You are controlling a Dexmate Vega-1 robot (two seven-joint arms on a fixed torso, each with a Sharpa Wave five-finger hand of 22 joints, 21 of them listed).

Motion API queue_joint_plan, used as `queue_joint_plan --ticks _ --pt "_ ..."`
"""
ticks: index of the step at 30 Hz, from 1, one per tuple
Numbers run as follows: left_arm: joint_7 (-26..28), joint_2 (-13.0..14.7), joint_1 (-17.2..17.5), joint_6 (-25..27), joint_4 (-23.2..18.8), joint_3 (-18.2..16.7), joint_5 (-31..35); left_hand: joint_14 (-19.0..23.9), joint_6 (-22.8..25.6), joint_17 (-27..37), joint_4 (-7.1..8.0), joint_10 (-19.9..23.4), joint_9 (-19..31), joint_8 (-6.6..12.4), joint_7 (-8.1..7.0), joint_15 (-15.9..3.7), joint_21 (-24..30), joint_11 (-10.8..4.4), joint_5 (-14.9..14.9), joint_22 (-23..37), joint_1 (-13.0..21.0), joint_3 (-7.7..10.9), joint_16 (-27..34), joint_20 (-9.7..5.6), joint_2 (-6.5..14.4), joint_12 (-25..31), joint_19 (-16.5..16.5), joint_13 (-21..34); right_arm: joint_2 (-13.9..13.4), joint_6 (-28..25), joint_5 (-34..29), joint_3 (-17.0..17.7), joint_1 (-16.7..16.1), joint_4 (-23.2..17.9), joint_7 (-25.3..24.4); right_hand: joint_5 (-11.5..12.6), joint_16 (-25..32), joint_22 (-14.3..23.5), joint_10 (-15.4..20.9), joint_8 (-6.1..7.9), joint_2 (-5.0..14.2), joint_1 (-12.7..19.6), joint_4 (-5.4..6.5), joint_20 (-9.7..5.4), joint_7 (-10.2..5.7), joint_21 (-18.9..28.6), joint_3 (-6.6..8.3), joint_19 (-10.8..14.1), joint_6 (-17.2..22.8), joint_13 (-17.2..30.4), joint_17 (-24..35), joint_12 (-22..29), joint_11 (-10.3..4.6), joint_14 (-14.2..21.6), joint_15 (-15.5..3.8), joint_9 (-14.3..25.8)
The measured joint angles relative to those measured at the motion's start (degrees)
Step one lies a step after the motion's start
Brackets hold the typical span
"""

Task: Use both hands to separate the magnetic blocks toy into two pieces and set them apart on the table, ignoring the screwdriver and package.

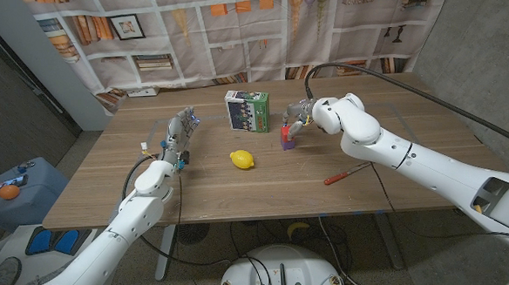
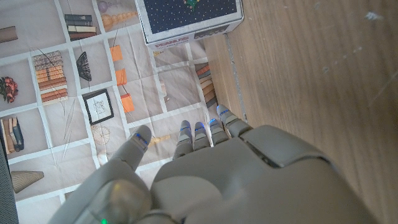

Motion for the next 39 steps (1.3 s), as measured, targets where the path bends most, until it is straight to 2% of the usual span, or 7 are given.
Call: queue_joint_plan --ticks 10,14,17,23,26,30,39 --pt "0.0 0.2 0.4 0.1 -0.4 -0.2 -0.2 0.0 0.0 0.0 0.00 0.0 0.0 0.00 0.00 0.00 0.0 0.00 0.0 0.0 0.0 0.00 0.0 0.00 0.0 0.0 0.0 0.0 0.2 0.1 -0.3 0.3 -0.8 0.6 -2.8 0.0 0.6 0.0 1.8 1.90 -0.15 2.6 0.01 -0.69 -0.07 0.0 0.62 1.5 3.2 -0.2 0.0 0.2 -1.14 1.6 -0.93 0.5" --pt "0.0 0.3 0.4 0.1 -0.4 -0.2 -0.2 0.0 0.0 0.0 0.00 0.0 0.0 0.00 0.00 0.00 0.0 0.00 0.0 0.0 0.0 0.00 0.0 0.00 0.0 0.0 0.0 0.0 0.2 0.2 -0.3 0.4 -1.1 0.8 -3.7 0.0 0.9 0.0 3.0 3.93 -0.27 3.6 0.01 -0.84 0.02 0.0 0.62 2.6 6.6 -0.1 0.0 0.2 -1.95 2.4 -1.77 1.0" --pt "0.0 0.3 0.4 0.2 -0.4 -0.2 -0.2 0.0 0.0 0.0 0.00 0.0 0.0 0.00 0.00 0.00 0.0 0.00 0.0 0.0 0.0 0.00 0.0 0.00 0.0 0.0 0.0 0.0 0.2 0.3 -0.3 0.5 -1.5 0.8 -4.6 0.0 0.9 0.0 4.0 5.67 0.46 4.4 0.25 -1.25 0.08 0.0 0.86 3.0 9.5 -0.1 0.3 0.4 -2.33 2.9 -2.28 1.4" --pt "-0.2 0.4 0.3 0.3 -0.4 -0.2 -0.3 0.3 0.0 0.0 0.00 0.0 0.0 0.00 0.00 0.32 0.0 0.00 0.0 0.0 0.0 0.00 0.0 0.00 0.0 0.0 0.0 0.1 0.1 0.6 -0.1 0.8 -2.1 0.6 -6.1 -0.1 1.3 0.0 5.8 8.20 -0.28 6.0 0.25 -1.48 -0.07 0.0 0.85 4.1 14.3 -0.1 0.5 0.4 -3.72 3.7 -3.10 2.0" --pt "-0.2 0.4 0.3 0.4 -0.4 -0.2 -0.4 0.3 0.0 0.0 0.00 0.0 0.0 0.00 0.00 0.32 0.0 0.00 0.0 0.0 0.0 0.00 0.0 0.00 0.0 0.0 0.0 0.3 0.0 0.8 0.1 0.9 -2.4 0.4 -6.6 -0.2 1.3 0.0 6.5 9.49 -0.13 6.2 0.24 -1.58 0.87 0.0 0.85 4.2 15.6 -0.4 0.5 0.4 -4.41 4.1 -3.51 2.0" --pt "-0.2 0.4 0.3 0.4 -0.4 -0.2 -0.4 0.3 0.0 0.0 0.00 0.0 0.0 0.00 0.00 0.32 0.0 0.00 0.0 0.0 0.0 0.00 0.0 0.00 0.0 0.0 0.0 0.3 -0.2 1.0 0.3 1.1 -2.5 0.1 -6.8 -0.2 1.3 0.0 7.2 9.54 0.24 6.6 0.26 -1.87 1.87 0.0 0.86 4.5 16.6 -0.4 0.8 0.4 -4.70 4.2 -3.60 2.0" --pt "0.1 0.6 0.8 0.4 -1.0 -0.5 -0.4 0.3 0.0 0.0 0.24 0.0 0.0 0.00 0.00 0.32 0.0 0.00 0.0 0.0 0.0 0.24 0.0 0.00 0.0 0.0 0.0 0.3 -0.6 1.3 1.0 1.6 -2.6 -0.6 -6.3 -0.4 1.7 0.0 9.1 9.54 0.69 7.0 0.66 -1.66 1.87 0.0 0.91 4.7 16.6 -0.4 1.0 0.6 -4.99 4.7 -4.10 2.0"
